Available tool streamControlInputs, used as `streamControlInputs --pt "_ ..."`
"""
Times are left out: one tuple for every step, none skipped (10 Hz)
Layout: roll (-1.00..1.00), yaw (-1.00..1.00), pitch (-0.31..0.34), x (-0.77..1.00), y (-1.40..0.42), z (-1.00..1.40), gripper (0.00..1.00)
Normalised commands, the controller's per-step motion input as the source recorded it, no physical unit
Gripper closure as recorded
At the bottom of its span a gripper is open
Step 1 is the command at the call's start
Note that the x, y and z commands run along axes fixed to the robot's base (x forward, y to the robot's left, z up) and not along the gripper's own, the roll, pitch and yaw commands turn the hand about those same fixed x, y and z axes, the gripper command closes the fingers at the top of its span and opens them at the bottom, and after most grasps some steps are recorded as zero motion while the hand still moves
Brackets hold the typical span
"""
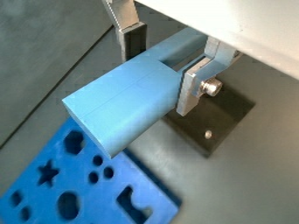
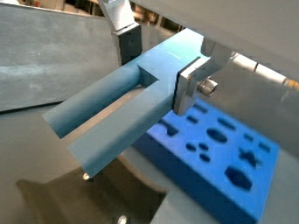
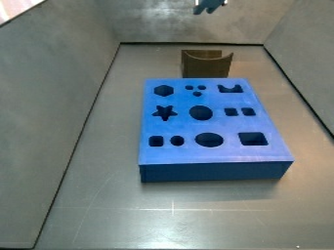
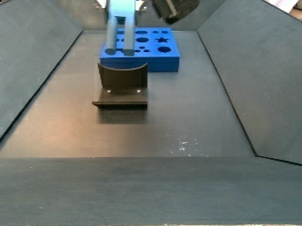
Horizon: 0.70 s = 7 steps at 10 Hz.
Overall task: Pick up the square-circle object. Move up. Rotate the square-circle object. Place the square-circle object on the fixture. Regrasp the square-circle object. Move to above the board. Insert the square-circle object.
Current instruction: Place the square-circle object on the fixture.
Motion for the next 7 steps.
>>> streamControlInputs --pt "-0.53 -0.08 0.105 0.07 0.04 -0.01 1.0" --pt "-0.35 -0.09 0.078 0.04 0.04 -0.01 1.0" --pt "-1.0 -0.08 0.298 0.12 0.13 -1.0 1.0" --pt "-1.0 -0.1 0.294 0.13 0.14 -1.0 1.0" --pt "-1.0 -0.16 0.317 0.15 0.14 -1.0 1.0" --pt "-0.86 -0.2 0.28 0.17 0.14 -1.0 1.0" --pt "-0.7 -0.23 0.222 0.18 0.14 -1.0 1.0"
